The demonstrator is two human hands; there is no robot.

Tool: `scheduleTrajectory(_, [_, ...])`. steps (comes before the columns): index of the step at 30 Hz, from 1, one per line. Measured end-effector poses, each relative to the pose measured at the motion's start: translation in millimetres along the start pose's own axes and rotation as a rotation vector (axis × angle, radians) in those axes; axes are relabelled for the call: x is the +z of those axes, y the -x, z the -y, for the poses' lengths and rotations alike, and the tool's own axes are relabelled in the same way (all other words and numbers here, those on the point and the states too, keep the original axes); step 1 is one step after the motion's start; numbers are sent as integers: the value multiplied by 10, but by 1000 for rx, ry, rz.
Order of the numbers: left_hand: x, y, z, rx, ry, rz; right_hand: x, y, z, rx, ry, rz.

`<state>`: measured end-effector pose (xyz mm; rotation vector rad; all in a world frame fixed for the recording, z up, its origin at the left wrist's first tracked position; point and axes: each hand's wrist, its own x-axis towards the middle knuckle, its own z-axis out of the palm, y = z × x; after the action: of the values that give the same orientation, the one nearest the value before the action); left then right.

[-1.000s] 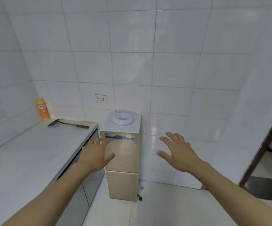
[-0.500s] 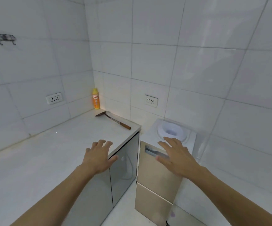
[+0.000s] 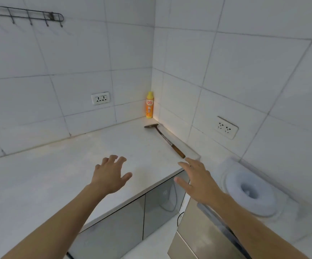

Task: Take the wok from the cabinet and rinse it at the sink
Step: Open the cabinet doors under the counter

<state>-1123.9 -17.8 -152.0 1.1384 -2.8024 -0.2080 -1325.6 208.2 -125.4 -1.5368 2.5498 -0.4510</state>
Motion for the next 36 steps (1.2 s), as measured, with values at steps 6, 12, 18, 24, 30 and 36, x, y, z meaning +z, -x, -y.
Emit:
scheduleTrajectory(6, [236,105,68,-300,-23,46,418,-671,-299,-196,-11,175])
scheduleTrajectory(12, [214,703,208,-578,-29,31,688,-1060,22,-430,24,307])
scheduleTrajectory(18, [95,1377,463,-807,-42,-26,1003,-1138,588,-618,-14,374])
scheduleTrajectory(24, [322,1897,741,-899,13,38,1344,-864,1007,-677,10,470])
scheduleTrajectory(30, [538,2118,1261,-847,54,88,1678,-631,1392,-642,70,468])
scheduleTrajectory(36, [696,2235,1961,-722,72,129,2009,-340,1753,-452,-36,521])
